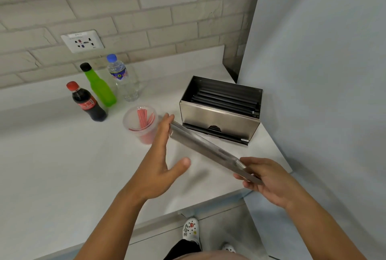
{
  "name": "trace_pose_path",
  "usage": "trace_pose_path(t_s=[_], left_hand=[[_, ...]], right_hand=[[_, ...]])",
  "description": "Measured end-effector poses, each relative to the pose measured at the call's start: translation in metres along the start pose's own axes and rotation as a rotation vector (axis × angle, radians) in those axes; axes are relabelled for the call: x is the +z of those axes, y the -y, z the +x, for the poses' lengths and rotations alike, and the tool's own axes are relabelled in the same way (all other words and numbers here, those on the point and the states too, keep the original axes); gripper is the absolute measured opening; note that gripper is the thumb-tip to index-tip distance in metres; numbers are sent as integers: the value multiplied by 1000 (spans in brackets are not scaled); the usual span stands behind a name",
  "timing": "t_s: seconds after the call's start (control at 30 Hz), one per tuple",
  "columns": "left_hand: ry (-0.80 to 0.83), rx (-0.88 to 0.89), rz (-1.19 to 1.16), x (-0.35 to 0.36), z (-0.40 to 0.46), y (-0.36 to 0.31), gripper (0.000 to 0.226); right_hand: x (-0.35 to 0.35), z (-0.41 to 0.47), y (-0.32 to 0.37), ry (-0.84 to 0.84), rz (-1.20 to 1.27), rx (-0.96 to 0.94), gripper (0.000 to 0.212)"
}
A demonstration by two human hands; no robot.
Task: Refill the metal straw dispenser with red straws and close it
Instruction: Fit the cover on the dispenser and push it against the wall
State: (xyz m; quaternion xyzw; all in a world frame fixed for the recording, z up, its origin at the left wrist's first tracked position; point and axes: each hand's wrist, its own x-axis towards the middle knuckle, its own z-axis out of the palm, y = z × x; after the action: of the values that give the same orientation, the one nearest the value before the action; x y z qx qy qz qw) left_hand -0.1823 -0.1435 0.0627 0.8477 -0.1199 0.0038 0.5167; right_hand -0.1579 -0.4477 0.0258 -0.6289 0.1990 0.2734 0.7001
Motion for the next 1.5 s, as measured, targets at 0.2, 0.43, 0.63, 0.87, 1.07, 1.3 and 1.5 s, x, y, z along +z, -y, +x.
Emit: trace_pose_path(t_s=[0.2, 0.43, 0.63, 0.87, 1.07, 1.3, 1.5], left_hand=[[-280, 111, 83, -17, 36, 5, 65], [-491, 131, -181, -19, 61, -5, 56], [-497, -11, -116, -22, 86, -19, 32], [-324, -116, 70, -30, 125, -8, 22], [-238, -195, 217, -33, 171, 3, 40], [-177, -269, 251, -34, 213, 27, 46], [-130, -305, 204, -41, 229, 46, 38]], right_hand=[[1, -18, 19, 105, 404, -14, 24], [8, -37, 37, -21, 186, -239, 68], [23, -47, 44, -229, -196, -617, 29], [18, -25, 73, -422, -288, -730, 38], [12, 8, 97, -417, -355, -687, 19], [25, 41, 114, -543, -513, -673, 25], [31, 66, 111, -497, -614, -574, 43]])
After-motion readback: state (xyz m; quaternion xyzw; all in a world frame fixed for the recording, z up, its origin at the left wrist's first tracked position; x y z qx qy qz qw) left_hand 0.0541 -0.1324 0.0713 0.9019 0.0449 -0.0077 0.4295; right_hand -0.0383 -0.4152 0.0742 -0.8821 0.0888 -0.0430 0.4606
